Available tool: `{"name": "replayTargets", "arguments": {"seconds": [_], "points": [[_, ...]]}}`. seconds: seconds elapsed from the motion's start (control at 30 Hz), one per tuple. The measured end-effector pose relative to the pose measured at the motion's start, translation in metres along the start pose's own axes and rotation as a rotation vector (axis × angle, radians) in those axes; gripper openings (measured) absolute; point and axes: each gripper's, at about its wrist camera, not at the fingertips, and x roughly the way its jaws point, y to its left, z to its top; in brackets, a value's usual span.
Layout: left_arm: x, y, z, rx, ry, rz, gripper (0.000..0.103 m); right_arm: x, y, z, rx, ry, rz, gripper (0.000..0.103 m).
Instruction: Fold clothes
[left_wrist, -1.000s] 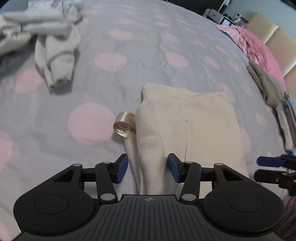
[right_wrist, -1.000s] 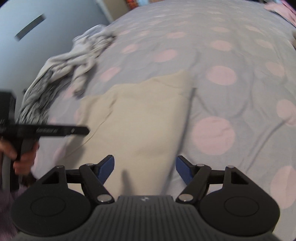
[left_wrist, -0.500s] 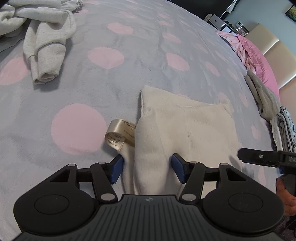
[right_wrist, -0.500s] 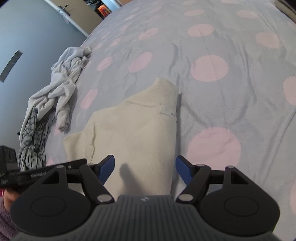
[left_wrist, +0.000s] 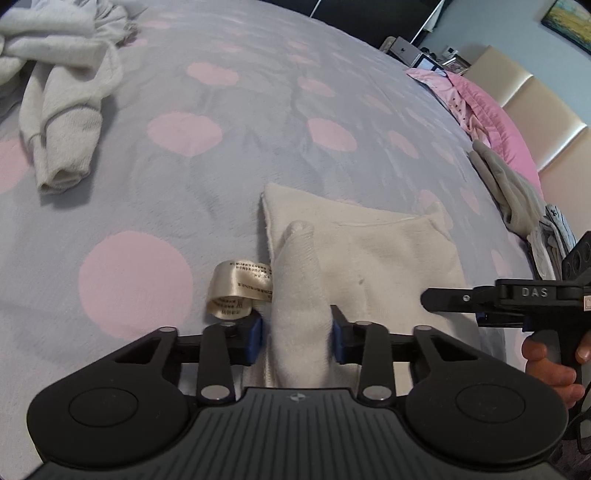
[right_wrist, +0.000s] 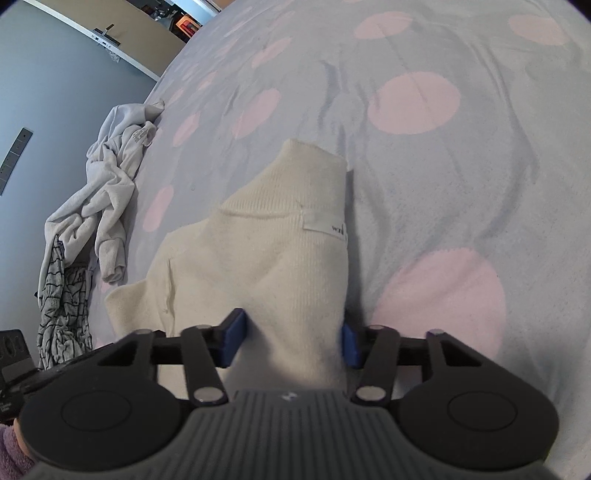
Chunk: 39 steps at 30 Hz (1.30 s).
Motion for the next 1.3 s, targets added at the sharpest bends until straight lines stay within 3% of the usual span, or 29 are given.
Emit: {"name": "replayTargets", "arguments": {"seconds": [0.13, 0.2, 0.37, 0.67, 0.97, 1.3], "points": [[-0.005, -0.008, -0.002, 0.044, -0.022, 0.019, 0.022, -0.008, 0.003, -0.002, -0.007, -0.028, 0.015, 0.025], [-0.01, -0.014, -0.003, 0.072, -0.036, 0.029, 0.022, -0.014, 0.006, -0.003, -0.01, -0.044, 0.029, 0.021], [-0.025, -0.022, -0.003, 0.086, -0.085, 0.032, 0.021, -0.035, 0.019, -0.007, -0.051, -0.105, 0.052, 0.018], [-0.072, -0.079, 0.011, 0.201, -0.274, 0.015, 0.021, -0.114, 0.04, -0.02, -0.14, -0.315, 0.078, 0.018], [-0.077, -0.179, 0.044, 0.4, -0.308, -0.099, 0.021, -0.218, 0.027, -0.038, -0.109, -0.506, -0.032, 0.018], [-0.056, -0.362, 0.107, 0.696, -0.324, -0.315, 0.021, -0.352, -0.033, -0.031, 0.125, -0.803, -0.115, 0.018]]}}
